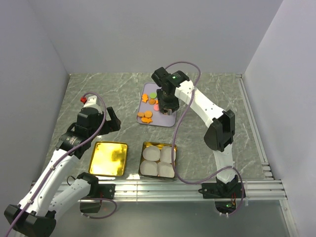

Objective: Pack the cookies

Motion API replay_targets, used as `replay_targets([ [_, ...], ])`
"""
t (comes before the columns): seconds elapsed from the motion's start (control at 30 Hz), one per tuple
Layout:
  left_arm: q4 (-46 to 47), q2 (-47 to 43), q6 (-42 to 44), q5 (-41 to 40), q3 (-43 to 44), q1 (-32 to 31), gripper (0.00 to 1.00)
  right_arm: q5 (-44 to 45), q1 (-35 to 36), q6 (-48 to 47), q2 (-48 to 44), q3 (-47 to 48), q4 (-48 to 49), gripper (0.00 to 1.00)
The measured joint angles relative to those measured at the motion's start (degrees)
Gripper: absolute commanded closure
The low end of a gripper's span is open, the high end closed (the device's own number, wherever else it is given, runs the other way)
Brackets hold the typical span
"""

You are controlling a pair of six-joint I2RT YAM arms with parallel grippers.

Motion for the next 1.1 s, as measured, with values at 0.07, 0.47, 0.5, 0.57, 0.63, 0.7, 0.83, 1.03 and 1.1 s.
replay_targets([
  [0.07, 0.0, 0.0, 0.0, 0.0, 0.0, 0.0, 0.01, 0.0, 0.0, -0.3, 0.0, 0.0, 0.0, 0.46],
  [0.47, 0.0, 0.2, 0.0, 0.0, -0.2, 0.0, 0.01, -0.1, 0.0, -0.9, 1.6, 0.0, -0.1, 0.58],
  [0.5, 0.0, 0.2, 0.0, 0.0, -0.2, 0.0, 0.01, -0.1, 0.0, -0.9, 1.7, 0.0, -0.1, 0.59],
  [0.57, 0.0, 0.2, 0.0, 0.0, -0.2, 0.0, 0.01, -0.2, 0.0, -0.9, 1.8, 0.0, -0.1, 0.6],
  [0.63, 0.0, 0.2, 0.0, 0.0, -0.2, 0.2, 0.01, -0.2, 0.0, -0.9, 1.8, 0.0, -0.1, 0.61],
  [0.7, 0.0, 0.2, 0.0, 0.0, -0.2, 0.3, 0.0, -0.2, 0.0, -0.9, 1.8, 0.0, -0.1, 0.61],
  [0.83, 0.0, 0.6, 0.0, 0.0, -0.2, 0.5, 0.01, 0.0, 0.0, -0.9, 1.8, 0.1, -0.2, 0.62],
  [1.03, 0.0, 0.6, 0.0, 0.1, -0.2, 1.0, 0.01, 0.4, 0.0, -0.9, 1.8, 0.5, -0.2, 0.64],
  [1.1, 0.1, 0.6, 0.0, 0.1, -0.2, 1.1, 0.01, 0.5, 0.0, -0.9, 1.5, 0.5, -0.3, 0.65],
])
